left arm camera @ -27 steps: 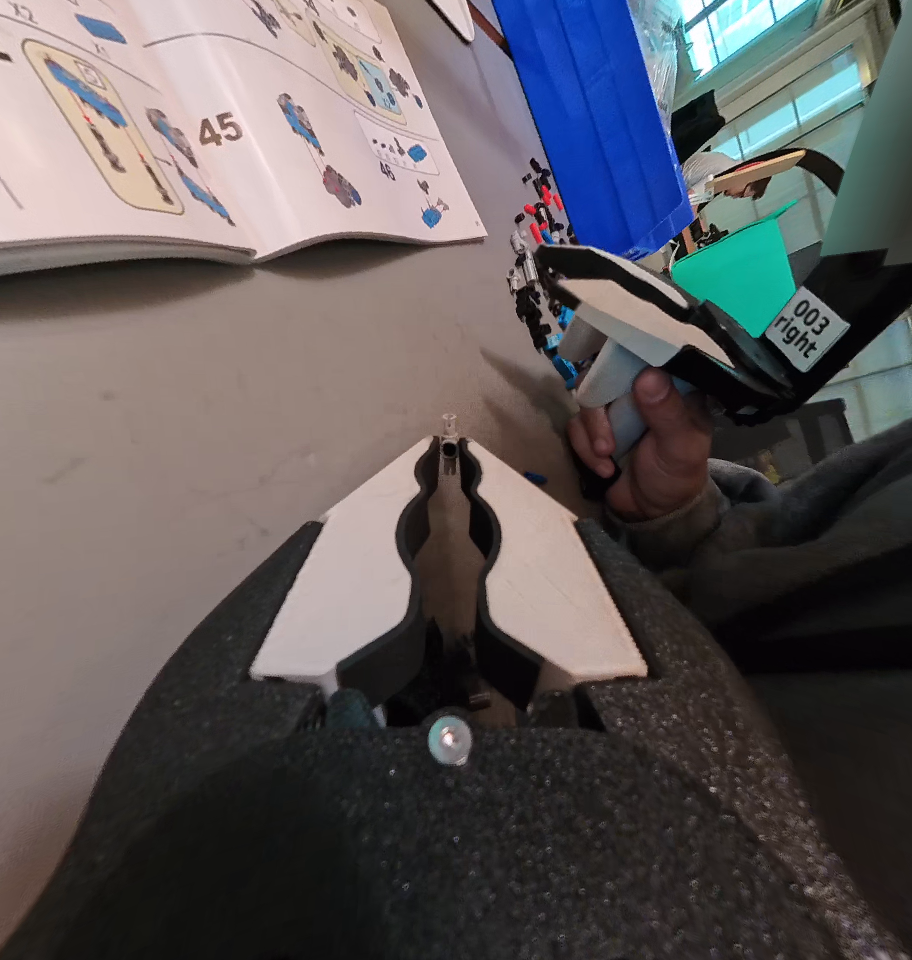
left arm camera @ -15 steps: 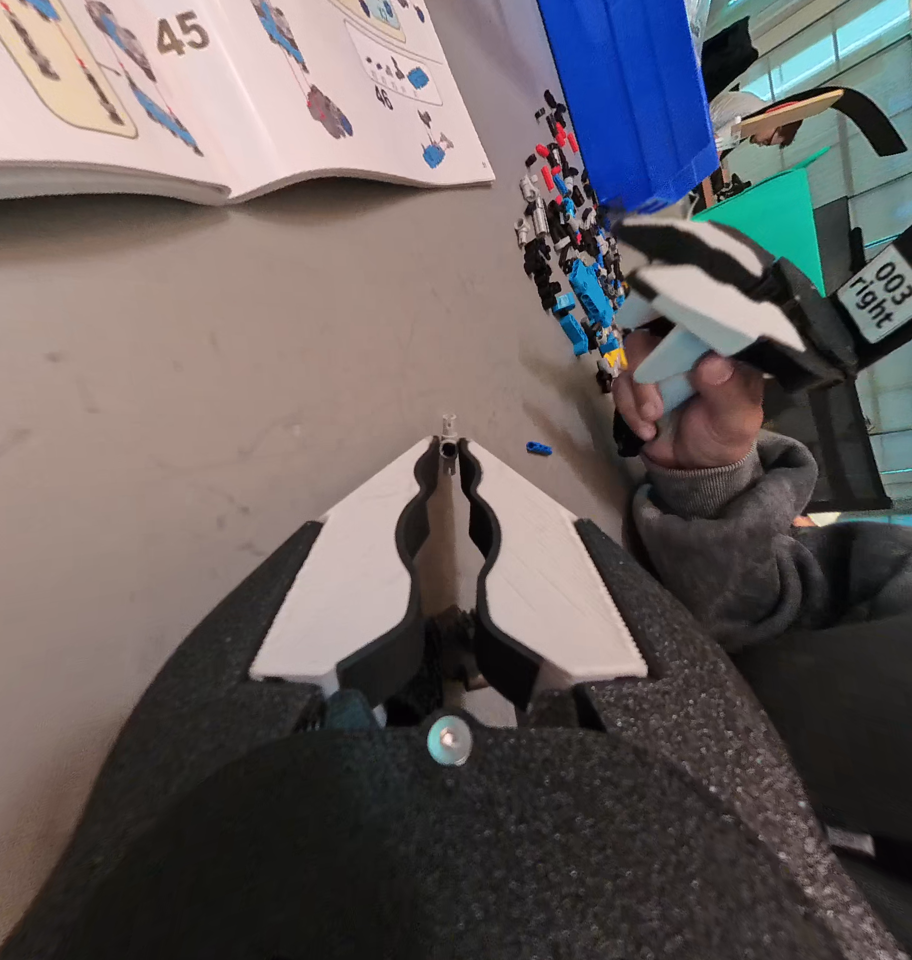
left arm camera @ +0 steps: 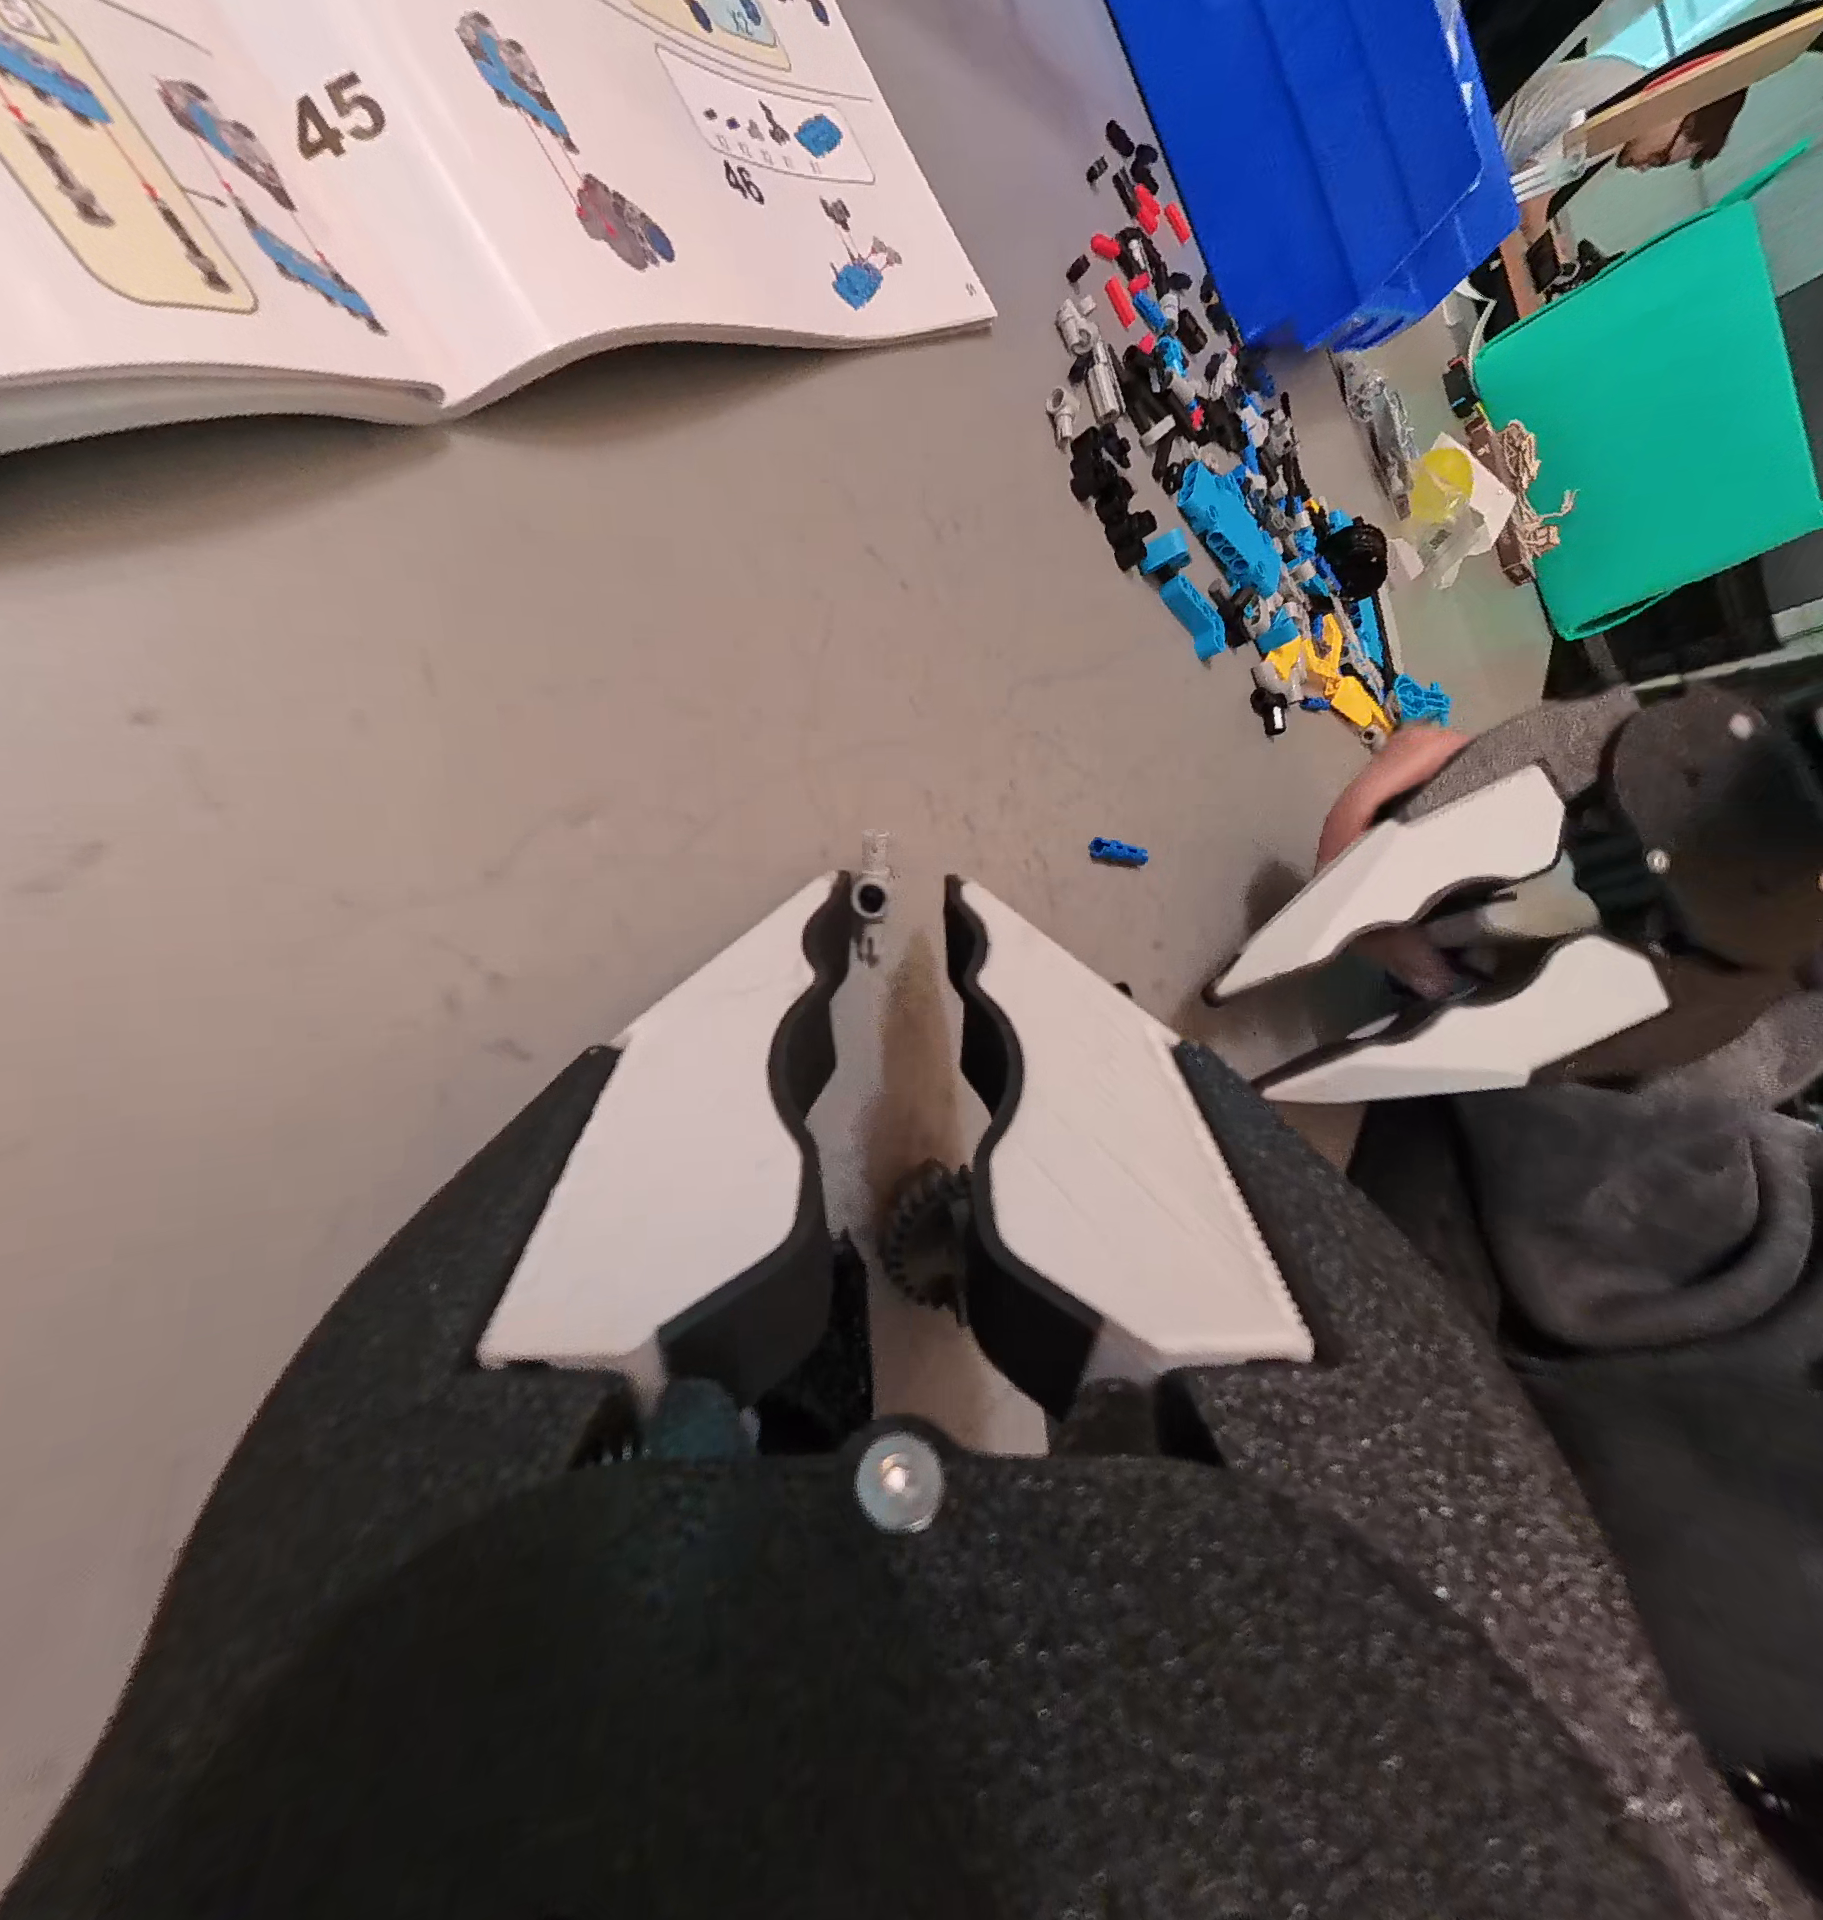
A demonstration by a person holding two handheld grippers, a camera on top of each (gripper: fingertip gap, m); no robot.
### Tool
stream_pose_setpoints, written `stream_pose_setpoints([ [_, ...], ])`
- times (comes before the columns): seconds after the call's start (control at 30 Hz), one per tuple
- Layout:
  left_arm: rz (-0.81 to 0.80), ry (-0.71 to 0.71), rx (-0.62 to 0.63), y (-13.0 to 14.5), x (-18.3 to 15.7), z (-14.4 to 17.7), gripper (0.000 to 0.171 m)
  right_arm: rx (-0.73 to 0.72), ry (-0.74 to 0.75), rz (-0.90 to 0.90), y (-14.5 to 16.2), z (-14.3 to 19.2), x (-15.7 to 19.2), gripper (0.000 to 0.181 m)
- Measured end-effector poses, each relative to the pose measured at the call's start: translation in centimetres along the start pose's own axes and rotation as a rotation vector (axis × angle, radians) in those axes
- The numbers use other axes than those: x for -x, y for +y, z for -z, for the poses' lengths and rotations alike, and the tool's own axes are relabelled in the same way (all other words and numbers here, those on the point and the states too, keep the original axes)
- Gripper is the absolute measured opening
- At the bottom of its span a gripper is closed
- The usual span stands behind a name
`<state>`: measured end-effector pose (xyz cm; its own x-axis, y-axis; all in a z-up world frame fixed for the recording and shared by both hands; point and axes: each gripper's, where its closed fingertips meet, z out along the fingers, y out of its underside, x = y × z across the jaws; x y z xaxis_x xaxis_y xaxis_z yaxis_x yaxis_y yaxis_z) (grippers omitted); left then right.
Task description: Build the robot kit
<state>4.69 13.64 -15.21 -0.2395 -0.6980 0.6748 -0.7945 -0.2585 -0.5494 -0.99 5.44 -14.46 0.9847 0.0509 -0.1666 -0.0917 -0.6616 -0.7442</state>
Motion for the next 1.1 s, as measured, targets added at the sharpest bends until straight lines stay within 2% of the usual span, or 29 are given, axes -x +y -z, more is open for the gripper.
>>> stream_pose_setpoints([
  [0.23,-0.028,-0.036,-0.027,-0.4,0.3,0.4,0.021,0.079,0.116,0.028,0.7,-1.6,0.2,0.022],
  [0.3,-0.038,-0.052,-0.031,-0.3,0.5,0.6,0.021,0.098,0.12,0.025,0.9,-1.9,0.3,0.022],
  [0.37,-0.045,-0.057,-0.034,-0.3,0.5,0.8,0.022,0.1,0.144,0.03,0.9,-2.0,0.0,0.013],
  [0.5,-0.064,-0.078,-0.042,-0.3,0.7,1.1,0.024,0.103,0.137,0.044,0.8,-1.6,0.1,0.012],
  [0.8,-0.048,-0.029,-0.027,0.0,0.0,1.2,0.035,0.02,0.201,0.15,-2.1,0.4,-0.3,0.012],
  [0.93,-0.147,0.0,-0.021,0.1,-1.4,1.1,0.046,0.005,0.253,0.158,-2.5,0.0,-1.5,0.012],
  [1.1,-0.273,-0.02,-0.055,-0.4,-2.2,1.4,0.046,-0.057,0.294,0.144,-3.3,-0.1,-2.6,0.012],
])
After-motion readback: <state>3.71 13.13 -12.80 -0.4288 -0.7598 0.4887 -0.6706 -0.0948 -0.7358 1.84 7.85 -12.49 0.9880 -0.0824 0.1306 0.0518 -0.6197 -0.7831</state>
